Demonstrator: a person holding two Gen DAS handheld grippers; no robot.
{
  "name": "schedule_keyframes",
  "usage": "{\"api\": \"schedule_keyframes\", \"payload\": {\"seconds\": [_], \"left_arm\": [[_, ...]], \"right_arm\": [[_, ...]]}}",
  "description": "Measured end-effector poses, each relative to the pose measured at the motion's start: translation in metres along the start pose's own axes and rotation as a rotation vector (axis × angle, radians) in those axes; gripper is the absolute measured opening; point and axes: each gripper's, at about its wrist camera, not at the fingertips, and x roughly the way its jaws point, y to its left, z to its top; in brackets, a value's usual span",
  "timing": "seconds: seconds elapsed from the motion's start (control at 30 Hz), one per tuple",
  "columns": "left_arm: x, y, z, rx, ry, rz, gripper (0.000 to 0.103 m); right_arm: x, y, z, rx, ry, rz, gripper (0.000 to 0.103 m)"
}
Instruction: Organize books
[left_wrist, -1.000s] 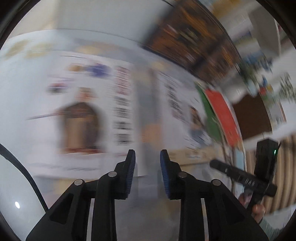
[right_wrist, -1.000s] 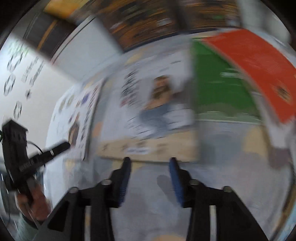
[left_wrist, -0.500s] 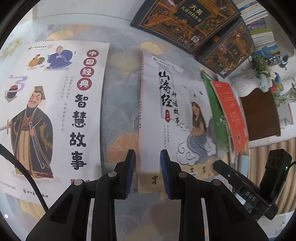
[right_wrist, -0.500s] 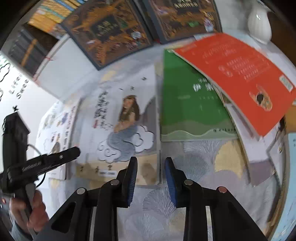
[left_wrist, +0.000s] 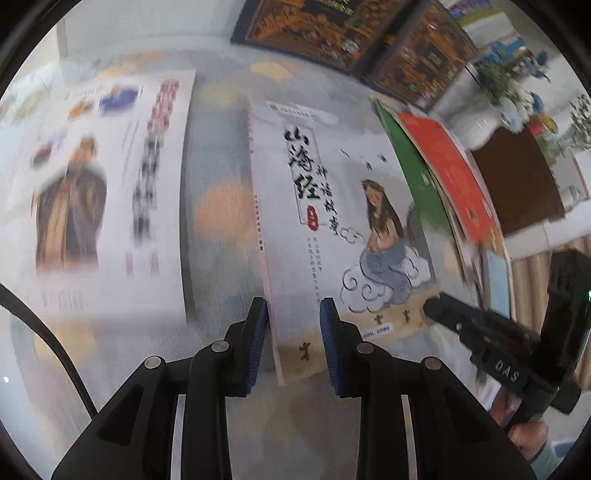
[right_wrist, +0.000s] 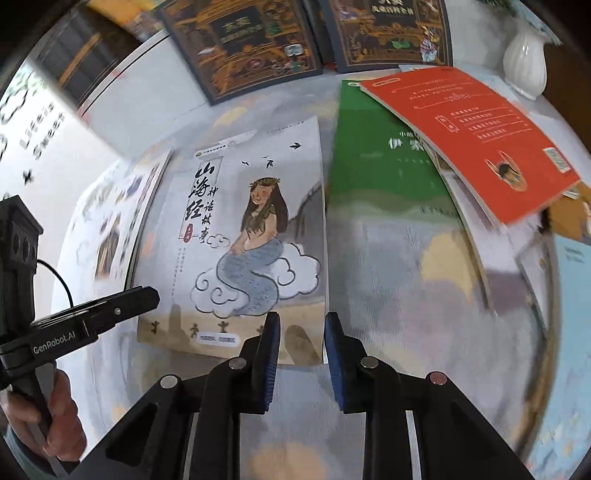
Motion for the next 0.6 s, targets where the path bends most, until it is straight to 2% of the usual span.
{"api": "schedule_keyframes", "payload": {"seconds": [0.13, 0.23, 0.3, 0.37, 0.53, 0.57, 0.6], "left_arm": [[-0.004, -0.003, -0.059, -0.030, 0.045, -0.064, 0.025], [-0.010, -0.008, -0.103, -0.039, 0.100, -0.148, 0.025], [-0.011, -0.009, -0.123, -0.045, 0.128, -0.184, 0.025], [-0.015, -0.008, -0.136, -0.082, 0.130, -0.183, 0.025], [-0.024, -0.007, -0.144, -0.185, 0.071, -0.106, 0.029], [-0.023, -0.008, -0.146, -0.198, 0.074, -0.099, 0.031], [-0.021, -0.011, -0.147, -0.211, 0.078, -0.099, 0.037]], "right_arm": [[-0.018, 0.002, -0.049, -0.077, 0.048, -0.040, 0.025], [-0.030, -0.003, -0.096, -0.132, 0.116, -0.066, 0.025], [-0.035, -0.011, -0.122, -0.136, 0.166, -0.044, 0.025], [-0.043, -0.025, -0.140, -0.086, 0.184, 0.029, 0.025], [-0.052, -0.051, -0.135, 0.001, 0.164, 0.065, 0.026], [-0.051, -0.055, -0.130, 0.009, 0.161, 0.073, 0.029], [-0.050, -0.057, -0.126, 0.015, 0.162, 0.088, 0.037]]}}
